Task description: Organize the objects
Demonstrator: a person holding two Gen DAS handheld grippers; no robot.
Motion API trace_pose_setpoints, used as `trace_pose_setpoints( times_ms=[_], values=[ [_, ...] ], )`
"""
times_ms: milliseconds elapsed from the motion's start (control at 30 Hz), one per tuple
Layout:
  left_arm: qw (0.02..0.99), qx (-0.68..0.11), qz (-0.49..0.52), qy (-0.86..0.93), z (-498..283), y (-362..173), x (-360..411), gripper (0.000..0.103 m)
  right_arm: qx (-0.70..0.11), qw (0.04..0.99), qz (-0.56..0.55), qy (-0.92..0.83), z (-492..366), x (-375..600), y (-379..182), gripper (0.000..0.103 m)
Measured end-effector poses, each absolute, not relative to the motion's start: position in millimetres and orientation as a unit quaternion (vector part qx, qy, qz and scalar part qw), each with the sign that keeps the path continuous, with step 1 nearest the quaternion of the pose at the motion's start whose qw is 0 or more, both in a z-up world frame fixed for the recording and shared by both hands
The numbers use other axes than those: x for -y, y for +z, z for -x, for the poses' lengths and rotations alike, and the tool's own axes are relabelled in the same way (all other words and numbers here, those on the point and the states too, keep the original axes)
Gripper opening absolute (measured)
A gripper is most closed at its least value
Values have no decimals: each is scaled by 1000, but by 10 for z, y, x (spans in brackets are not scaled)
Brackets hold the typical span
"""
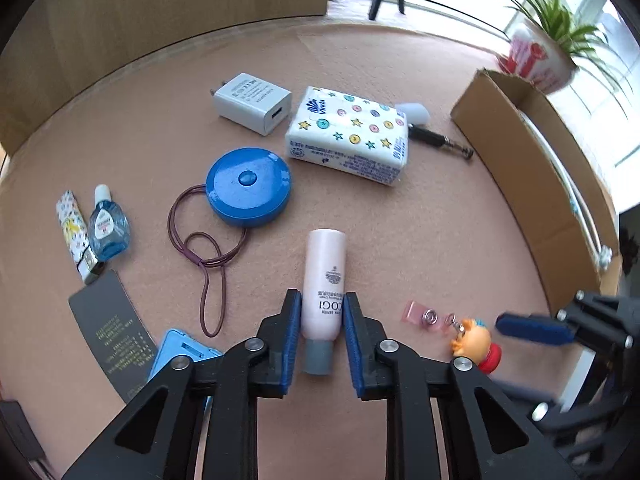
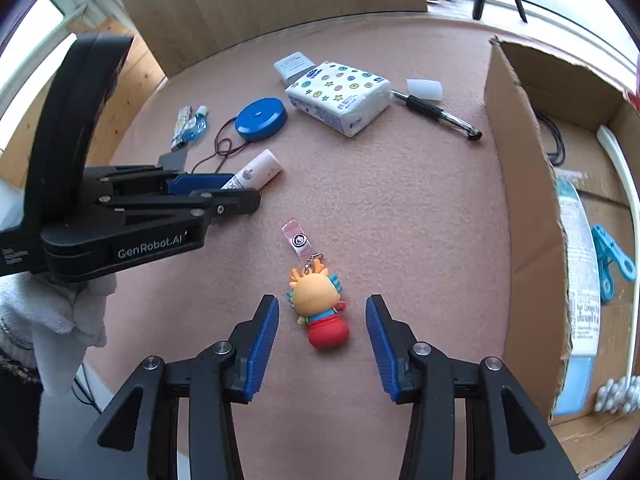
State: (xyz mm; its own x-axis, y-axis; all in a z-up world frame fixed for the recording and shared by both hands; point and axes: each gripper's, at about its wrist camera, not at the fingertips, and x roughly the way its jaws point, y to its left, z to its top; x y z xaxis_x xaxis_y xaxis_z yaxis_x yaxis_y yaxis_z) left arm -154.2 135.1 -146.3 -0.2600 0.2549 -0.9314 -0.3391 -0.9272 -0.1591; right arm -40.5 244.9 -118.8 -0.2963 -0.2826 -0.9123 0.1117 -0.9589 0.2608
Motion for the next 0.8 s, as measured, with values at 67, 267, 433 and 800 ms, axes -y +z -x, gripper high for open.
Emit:
trace_pose_setpoints(
  times_ms=[67,267,433,800],
  values=[
    [180,-22,579,795,1546,-1475,-1336,21,57,128,-579,-803,407,-2375,-1187,42],
    [168,10,577,799,1387,-1484,-1240,21,-22,119,-577,-808,421,-2132,-1225,32],
    [154,32,575,803,1221,-1482,-1144,21,-44,111,-579,-807,394,-2087,-1288,26],
    [146,74,571,805,977,-1439,-1014,21,-38,104,-559,-822,333,-2116,-1135,23]
  ],
)
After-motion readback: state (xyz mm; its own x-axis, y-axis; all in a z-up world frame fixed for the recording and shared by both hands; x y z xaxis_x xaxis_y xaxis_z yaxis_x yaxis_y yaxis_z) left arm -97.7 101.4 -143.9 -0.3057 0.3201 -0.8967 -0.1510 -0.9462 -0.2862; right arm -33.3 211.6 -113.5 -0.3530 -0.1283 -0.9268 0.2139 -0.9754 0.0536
